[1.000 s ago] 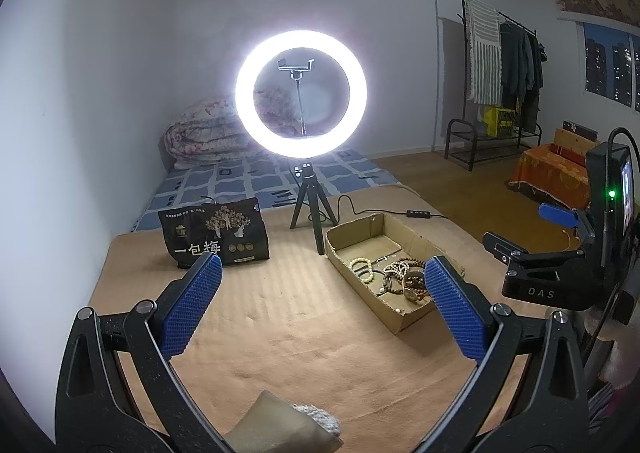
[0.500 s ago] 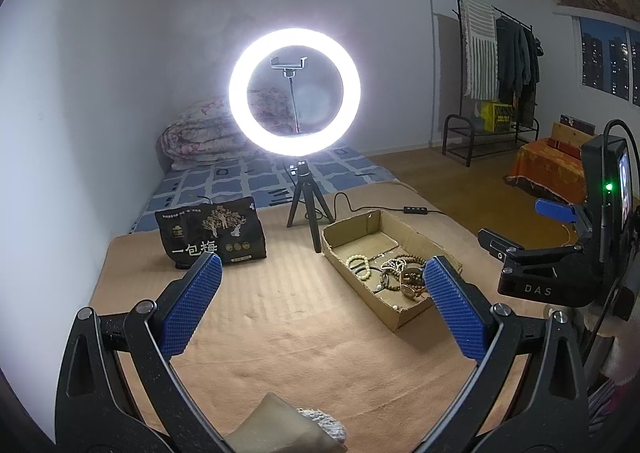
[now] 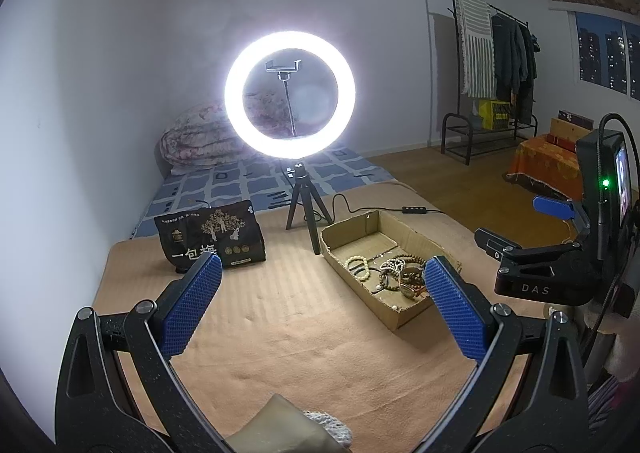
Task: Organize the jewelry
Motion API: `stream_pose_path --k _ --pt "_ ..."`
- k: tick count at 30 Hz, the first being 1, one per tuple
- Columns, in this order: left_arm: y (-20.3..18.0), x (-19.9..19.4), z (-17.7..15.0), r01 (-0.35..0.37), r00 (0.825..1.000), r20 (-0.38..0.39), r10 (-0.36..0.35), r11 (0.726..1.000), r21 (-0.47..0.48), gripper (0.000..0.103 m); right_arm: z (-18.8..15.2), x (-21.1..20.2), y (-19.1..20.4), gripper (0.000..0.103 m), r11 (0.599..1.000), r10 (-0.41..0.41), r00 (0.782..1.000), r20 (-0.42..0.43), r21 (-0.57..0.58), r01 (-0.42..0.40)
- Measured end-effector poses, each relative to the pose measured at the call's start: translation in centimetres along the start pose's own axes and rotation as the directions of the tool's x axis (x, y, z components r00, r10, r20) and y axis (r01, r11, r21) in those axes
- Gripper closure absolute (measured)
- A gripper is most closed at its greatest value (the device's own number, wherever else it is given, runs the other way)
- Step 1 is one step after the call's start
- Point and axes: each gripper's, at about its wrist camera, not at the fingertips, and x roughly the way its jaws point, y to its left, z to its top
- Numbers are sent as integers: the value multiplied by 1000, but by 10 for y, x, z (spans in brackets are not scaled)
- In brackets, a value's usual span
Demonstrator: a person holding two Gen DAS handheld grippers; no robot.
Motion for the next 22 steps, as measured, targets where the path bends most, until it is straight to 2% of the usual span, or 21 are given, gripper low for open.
stream_pose_path --k 22 --pt "3 0 1 -9 1000 16 8 1000 6 0 -2 0 0 0 1000 -6 1000 -7 -18 6"
